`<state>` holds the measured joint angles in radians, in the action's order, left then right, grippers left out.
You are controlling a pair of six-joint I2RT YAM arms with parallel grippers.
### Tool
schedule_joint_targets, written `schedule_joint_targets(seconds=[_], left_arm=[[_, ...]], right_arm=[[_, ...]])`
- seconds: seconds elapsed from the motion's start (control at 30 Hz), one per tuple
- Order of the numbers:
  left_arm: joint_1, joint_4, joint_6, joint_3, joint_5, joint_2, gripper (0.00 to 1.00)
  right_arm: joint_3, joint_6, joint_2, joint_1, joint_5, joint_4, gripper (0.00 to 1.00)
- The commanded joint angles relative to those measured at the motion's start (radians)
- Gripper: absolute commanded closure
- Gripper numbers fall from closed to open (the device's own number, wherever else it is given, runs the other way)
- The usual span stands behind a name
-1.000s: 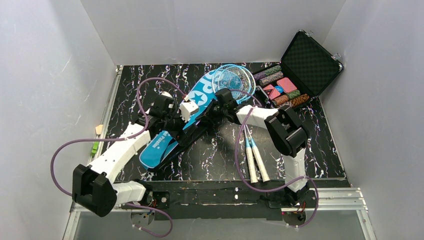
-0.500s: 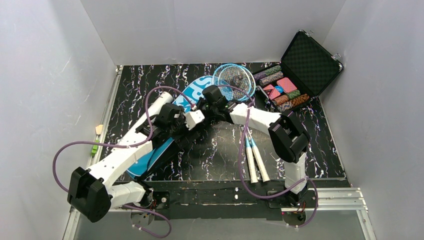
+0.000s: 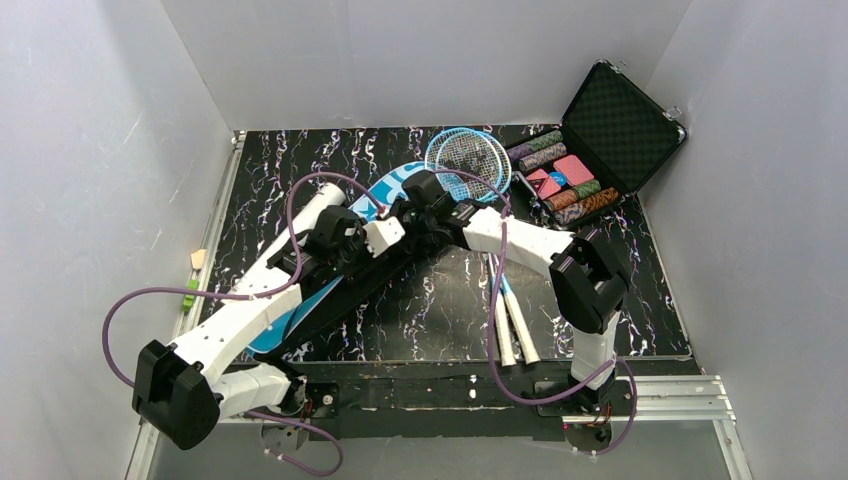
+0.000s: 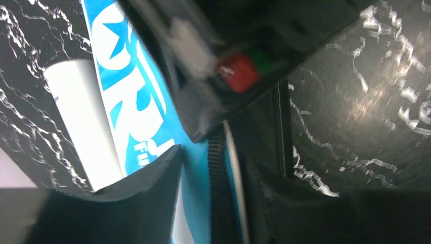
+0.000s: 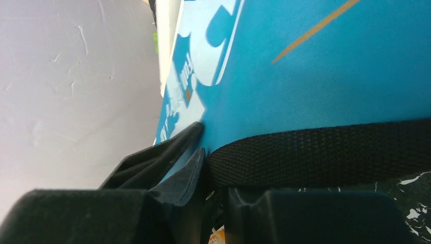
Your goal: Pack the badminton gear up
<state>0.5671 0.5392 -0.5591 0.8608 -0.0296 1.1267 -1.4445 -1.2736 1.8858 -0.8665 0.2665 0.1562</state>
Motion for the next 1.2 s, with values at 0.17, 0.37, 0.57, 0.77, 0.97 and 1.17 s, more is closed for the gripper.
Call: schedule_joint_targets(seconds=[0.17,0.37,0.57,0.77,0.97,1.17], left_arm=[[0.001,0.129,0.06,0.102,0.009,-0.01,1.0],[-0.004,0.198,0.131,0.168,0.0,-0.076,1.0],[-0.055,0.236,0.222,0.238,0.046,-0.106,1.0],[-0.161,0.263,0.286,0.308,0.123,-0.117,1.0],[-0.186,0.305,0.273,0.37,0.096,-0.128,1.0],[-0.208,0.372,0.269,0.446,0.082,-0.138,1.0]], right_arm=[[-0.148,0.051,-0.028,-0.021,0.102,0.02,0.7],[-0.193,0.079,-0.039,-0.029,0.103,0.037,0.65],[-0.277,0.144,-0.04,-0.031,0.094,0.097,0.59],[-0.317,0.187,-0.048,-0.031,0.106,0.121,0.55],[-0.287,0.188,-0.074,-0.034,0.123,0.105,0.5],[-0.224,0.222,-0.139,-0.023,0.099,0.118,0.37]])
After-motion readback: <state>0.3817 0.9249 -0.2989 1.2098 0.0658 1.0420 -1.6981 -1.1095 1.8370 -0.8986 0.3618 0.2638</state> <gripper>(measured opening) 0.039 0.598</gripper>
